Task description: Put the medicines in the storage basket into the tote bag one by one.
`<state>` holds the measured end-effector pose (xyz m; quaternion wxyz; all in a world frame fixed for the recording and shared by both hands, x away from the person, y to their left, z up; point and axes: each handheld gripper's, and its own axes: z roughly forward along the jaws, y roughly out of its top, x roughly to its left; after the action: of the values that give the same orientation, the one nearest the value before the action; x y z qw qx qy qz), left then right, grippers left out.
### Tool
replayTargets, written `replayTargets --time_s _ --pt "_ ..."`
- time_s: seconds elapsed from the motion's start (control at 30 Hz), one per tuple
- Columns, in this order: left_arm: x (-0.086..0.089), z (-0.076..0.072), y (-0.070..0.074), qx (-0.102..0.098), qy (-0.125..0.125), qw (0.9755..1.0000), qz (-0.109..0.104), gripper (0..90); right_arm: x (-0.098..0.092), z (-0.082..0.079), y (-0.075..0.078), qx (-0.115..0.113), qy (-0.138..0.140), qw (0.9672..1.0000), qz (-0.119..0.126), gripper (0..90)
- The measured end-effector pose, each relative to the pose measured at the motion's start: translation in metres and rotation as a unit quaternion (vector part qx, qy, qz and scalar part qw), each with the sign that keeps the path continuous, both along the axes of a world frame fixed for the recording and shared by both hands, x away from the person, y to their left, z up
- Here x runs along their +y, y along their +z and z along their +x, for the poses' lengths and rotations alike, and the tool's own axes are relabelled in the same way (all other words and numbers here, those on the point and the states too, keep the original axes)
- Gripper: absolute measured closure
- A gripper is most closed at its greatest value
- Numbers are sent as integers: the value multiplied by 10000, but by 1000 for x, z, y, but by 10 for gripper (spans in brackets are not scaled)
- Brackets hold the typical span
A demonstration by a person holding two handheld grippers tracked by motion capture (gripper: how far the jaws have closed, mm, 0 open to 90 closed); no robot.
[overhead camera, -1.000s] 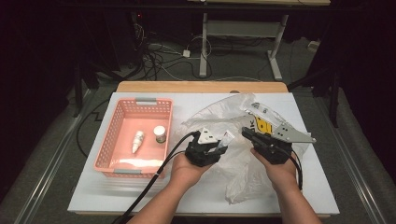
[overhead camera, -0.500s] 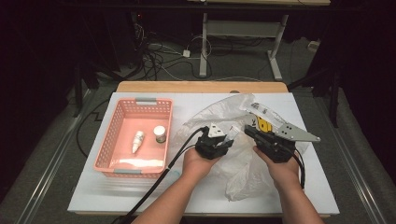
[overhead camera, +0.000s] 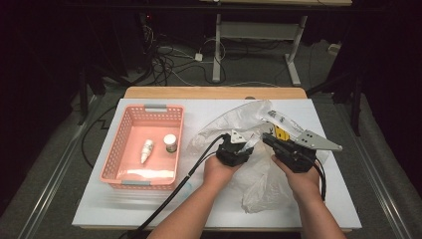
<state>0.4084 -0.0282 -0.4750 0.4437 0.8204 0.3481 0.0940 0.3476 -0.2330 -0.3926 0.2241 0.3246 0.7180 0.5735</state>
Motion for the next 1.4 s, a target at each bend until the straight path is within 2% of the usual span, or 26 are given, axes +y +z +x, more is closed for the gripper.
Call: replayTargets --time_s 0.07,0.23,0.37,0.5,0.6,0.67,0.73,0.83,0.87,1.03,1.1,1.13,1.2,1.27,1.4 --pt "0 -1 0 -1 -11 10000 16 636 0 1 -1 -1 14 10000 -10 900" --pt "1 -4 3 32 -105 9999 56 555 -1 1 -1 15 16 10000 -13 900" --pt "8 -11 8 69 -149 9998 -67 502 -2 0 -2 19 12 10000 -44 900" --pt "17 -21 13 67 -253 9996 -143 433 -2 -1 -3 44 2 10000 -61 900" --pt "24 -30 17 69 -357 9990 -272 423 -2 -2 -3 29 6 10000 -83 900" --pt "28 -36 20 61 -420 9988 -249 362 -2 -3 -3 4 15 9999 -126 900" --pt "32 -43 23 42 -491 9984 -281 360 -2 -3 -3 13 2 9999 -117 900" --pt "39 -52 27 82 -528 9981 -299 290 -3 -4 -2 -9 24 9999 -139 900" --pt "42 -59 28 33 -522 9984 -235 225 -2 -5 -2 4 16 9999 -144 900" --pt "52 -69 30 48 -587 9979 -253 143 -1 -6 -2 -15 28 9998 -176 900" --pt "56 -74 31 37 -601 9977 -306 138 -1 -7 -2 -31 37 9998 -173 900" --pt "60 -79 33 20 -650 9975 -276 75 -2 -7 -2 -45 34 9998 -175 900" --pt "61 -81 33 12 -653 9976 -245 16 -2 -7 -1 -33 22 9999 -168 900" --pt "66 -85 36 20 -638 9976 -261 0 -2 -7 -1 -32 14 9999 -169 900" --pt "82 -94 45 -119 -529 9979 -342 0 -3 -7 -1 -26 5 9999 -166 900"
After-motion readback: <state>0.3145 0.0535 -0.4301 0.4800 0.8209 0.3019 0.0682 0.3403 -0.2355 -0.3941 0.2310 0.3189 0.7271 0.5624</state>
